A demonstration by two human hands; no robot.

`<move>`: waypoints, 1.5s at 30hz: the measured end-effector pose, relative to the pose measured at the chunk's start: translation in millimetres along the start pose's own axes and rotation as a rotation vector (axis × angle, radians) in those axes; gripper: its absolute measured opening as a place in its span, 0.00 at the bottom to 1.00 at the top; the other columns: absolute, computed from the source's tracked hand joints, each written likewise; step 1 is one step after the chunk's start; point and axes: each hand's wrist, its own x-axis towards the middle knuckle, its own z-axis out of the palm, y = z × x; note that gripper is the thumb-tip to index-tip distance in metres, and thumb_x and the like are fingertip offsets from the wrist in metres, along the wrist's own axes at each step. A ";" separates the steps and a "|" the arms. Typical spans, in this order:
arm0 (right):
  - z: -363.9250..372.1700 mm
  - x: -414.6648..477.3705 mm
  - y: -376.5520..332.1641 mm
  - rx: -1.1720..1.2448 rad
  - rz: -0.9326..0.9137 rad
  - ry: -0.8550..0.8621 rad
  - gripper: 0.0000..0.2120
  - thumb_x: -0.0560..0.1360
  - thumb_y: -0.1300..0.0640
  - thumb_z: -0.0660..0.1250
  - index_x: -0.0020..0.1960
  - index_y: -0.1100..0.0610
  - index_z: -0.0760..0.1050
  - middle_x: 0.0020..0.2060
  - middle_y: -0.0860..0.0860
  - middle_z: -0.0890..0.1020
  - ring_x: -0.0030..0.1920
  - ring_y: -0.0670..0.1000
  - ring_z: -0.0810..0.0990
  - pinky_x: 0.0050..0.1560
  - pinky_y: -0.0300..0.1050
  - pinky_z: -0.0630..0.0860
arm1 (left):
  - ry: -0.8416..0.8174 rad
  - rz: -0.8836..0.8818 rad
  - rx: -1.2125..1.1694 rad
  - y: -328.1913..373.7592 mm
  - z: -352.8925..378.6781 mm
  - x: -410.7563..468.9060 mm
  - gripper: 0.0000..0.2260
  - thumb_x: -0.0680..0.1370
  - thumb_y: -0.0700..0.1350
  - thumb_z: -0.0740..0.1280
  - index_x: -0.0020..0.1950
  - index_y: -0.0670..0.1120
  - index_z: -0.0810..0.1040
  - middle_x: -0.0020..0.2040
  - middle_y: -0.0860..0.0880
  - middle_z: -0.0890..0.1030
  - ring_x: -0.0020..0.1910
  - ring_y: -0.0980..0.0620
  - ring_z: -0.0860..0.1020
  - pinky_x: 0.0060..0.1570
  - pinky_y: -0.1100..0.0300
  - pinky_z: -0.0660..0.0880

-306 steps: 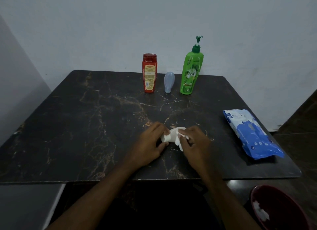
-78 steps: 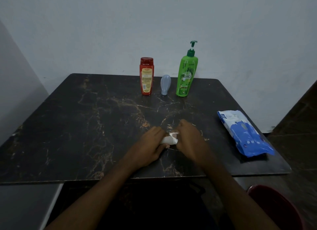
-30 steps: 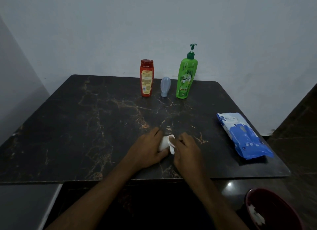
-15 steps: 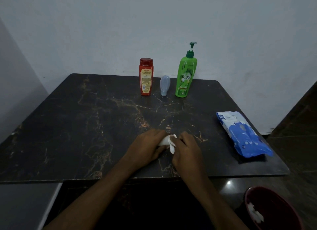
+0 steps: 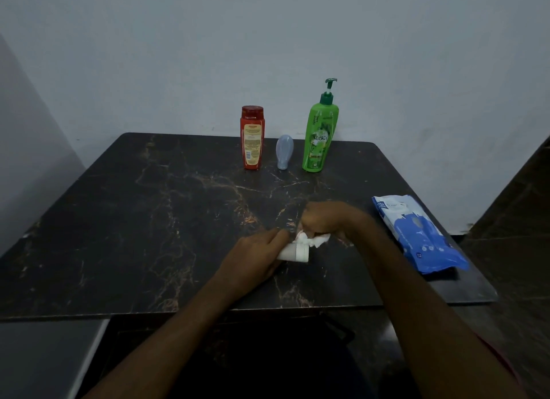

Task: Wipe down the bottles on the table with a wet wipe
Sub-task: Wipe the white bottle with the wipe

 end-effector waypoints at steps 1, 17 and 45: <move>0.0 3.1 8.3 0.100 0.005 -0.051 0.14 0.76 0.68 0.59 0.59 0.71 0.75 0.41 0.61 0.76 0.32 0.48 0.72 0.30 0.36 0.67 | 0.003 -0.009 -0.010 0.0 -0.6 0.3 0.16 0.73 0.44 0.74 0.52 0.49 0.69 0.45 0.49 0.80 0.38 0.50 0.78 0.34 0.61 0.66; 69.9 -29.5 46.9 1.337 -0.004 -0.053 0.14 0.77 0.65 0.55 0.56 0.68 0.76 0.30 0.54 0.76 0.30 0.45 0.68 0.26 0.34 0.68 | 0.023 -0.088 0.002 -2.7 1.9 1.9 0.23 0.69 0.38 0.78 0.56 0.49 0.68 0.44 0.46 0.81 0.33 0.48 0.80 0.31 0.60 0.70; 52.5 -37.7 55.8 0.172 -0.701 0.649 0.03 0.72 0.57 0.75 0.46 0.53 0.85 0.40 0.48 0.86 0.41 0.44 0.83 0.44 0.30 0.76 | 0.047 -0.244 -0.543 -12.3 -2.8 4.6 0.11 0.70 0.38 0.76 0.42 0.52 0.78 0.33 0.55 0.79 0.31 0.57 0.79 0.32 0.64 0.72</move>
